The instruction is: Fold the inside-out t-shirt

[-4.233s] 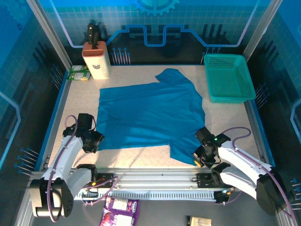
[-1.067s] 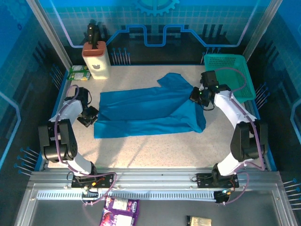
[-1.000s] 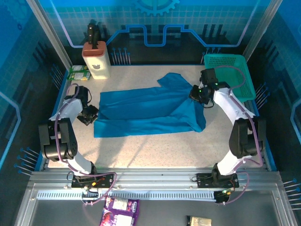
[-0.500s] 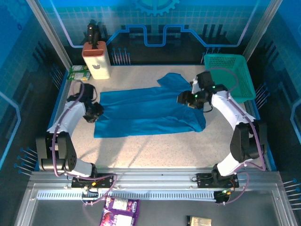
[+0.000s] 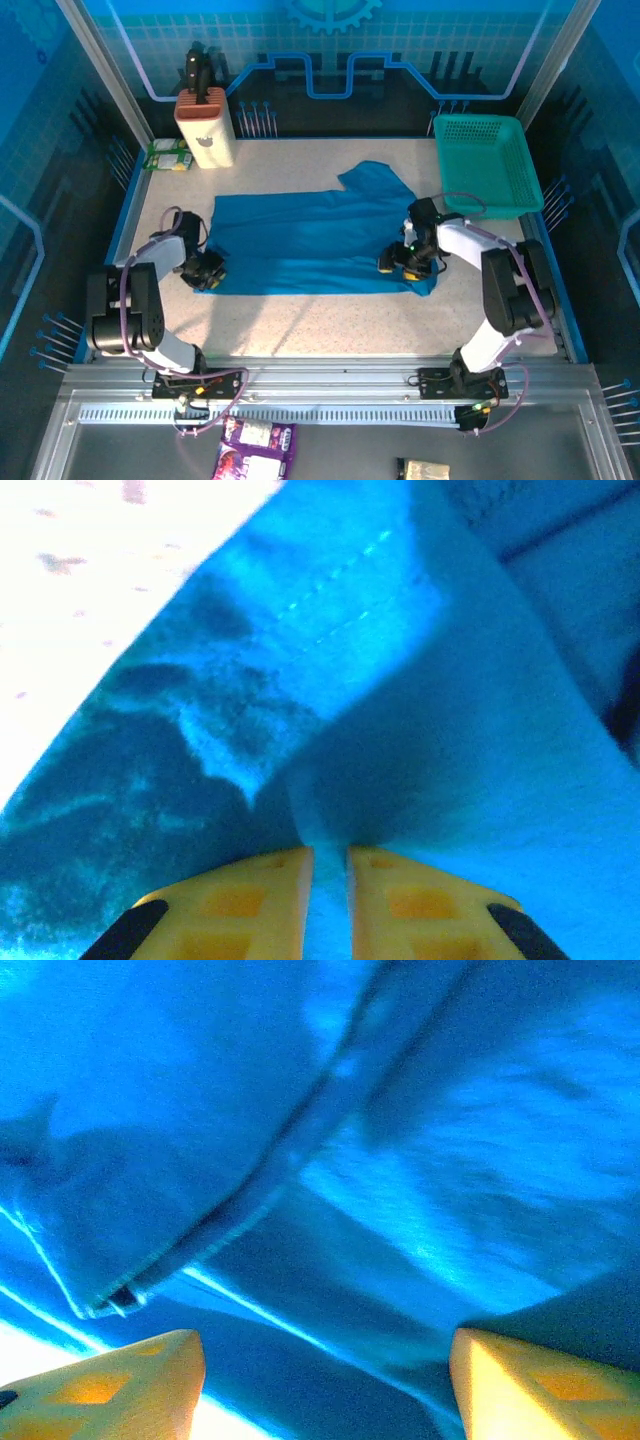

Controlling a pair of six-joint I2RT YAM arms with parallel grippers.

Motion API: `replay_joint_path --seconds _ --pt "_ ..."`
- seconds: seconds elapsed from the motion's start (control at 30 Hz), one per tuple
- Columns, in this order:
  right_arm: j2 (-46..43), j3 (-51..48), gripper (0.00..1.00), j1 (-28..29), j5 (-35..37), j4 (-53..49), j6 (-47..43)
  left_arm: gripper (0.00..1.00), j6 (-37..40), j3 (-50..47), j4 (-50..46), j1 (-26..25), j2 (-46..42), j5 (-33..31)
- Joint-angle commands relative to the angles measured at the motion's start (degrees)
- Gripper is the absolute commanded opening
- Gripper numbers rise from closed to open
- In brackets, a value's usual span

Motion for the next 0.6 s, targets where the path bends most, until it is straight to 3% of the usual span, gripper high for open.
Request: replay_joint_path --seconds 0.0,0.17,0.3,0.4,0.57 --pt "-6.7 -2.3 0.66 2.4 -1.4 -4.3 1.7 0.19 0.5 -1.7 -1.3 1.9 -2.0 0.5" --pt "-14.8 1.0 0.65 0.5 6.7 -11.4 -2.8 0.2 2.5 1.8 -4.5 1.4 -4.7 3.3" --pt "-13.6 1.0 0.53 -3.0 14.0 -16.4 -7.3 0.2 5.2 4.2 -7.5 -1.1 -5.1 5.5" --pt "-12.6 -0.3 0.47 -3.3 10.6 -14.3 -7.1 0.2 5.4 2.7 -5.7 -3.2 -4.7 8.1" --pt "-8.5 -1.5 0.39 -3.4 8.3 -10.4 -5.2 0.18 4.5 1.1 -4.9 -3.6 -0.3 5.5"
